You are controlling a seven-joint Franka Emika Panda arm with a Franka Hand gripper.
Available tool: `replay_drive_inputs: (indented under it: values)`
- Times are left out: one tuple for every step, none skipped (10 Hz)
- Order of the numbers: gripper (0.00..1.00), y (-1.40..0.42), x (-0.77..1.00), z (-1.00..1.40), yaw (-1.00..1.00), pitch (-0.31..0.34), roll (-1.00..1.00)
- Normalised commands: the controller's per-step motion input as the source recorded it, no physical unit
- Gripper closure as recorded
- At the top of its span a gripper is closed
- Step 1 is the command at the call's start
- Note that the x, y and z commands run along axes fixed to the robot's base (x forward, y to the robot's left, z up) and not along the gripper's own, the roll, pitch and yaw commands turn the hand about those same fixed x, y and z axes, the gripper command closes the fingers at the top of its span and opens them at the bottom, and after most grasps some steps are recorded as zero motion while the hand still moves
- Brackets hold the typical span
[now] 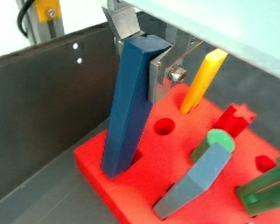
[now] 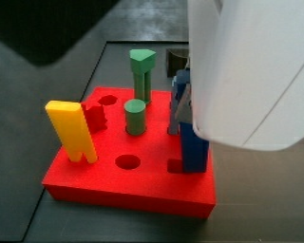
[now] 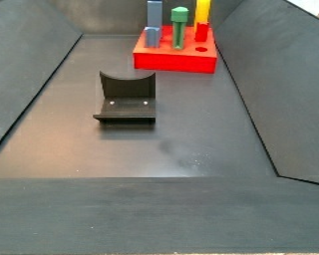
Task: Pick up the rectangle object. Move up. Place the rectangle object on the fixture. Regrasp the rectangle object. Move to above the board. Insert the rectangle object.
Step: Insert the rectangle object.
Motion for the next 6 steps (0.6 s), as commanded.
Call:
replay_drive_inputs:
  values:
    - [1.0, 0.02, 0.09, 0.11, -0.09, 0.5, 0.03]
    - [1.0, 0.0, 0.1, 0.1, -0.09, 0.5, 0.01]
    - [1.0, 0.0, 0.15, 0.06, -0.11, 0.5, 0.0]
    - [1.0, -0.03, 0.13, 0.0, -0.09, 0.47, 0.02]
    - [1.0, -0.08, 0.09, -0.02, 0.0, 0.291, 0.05]
    - [1.0, -0.11, 0.08, -0.07, 0.0, 0.263, 0.09]
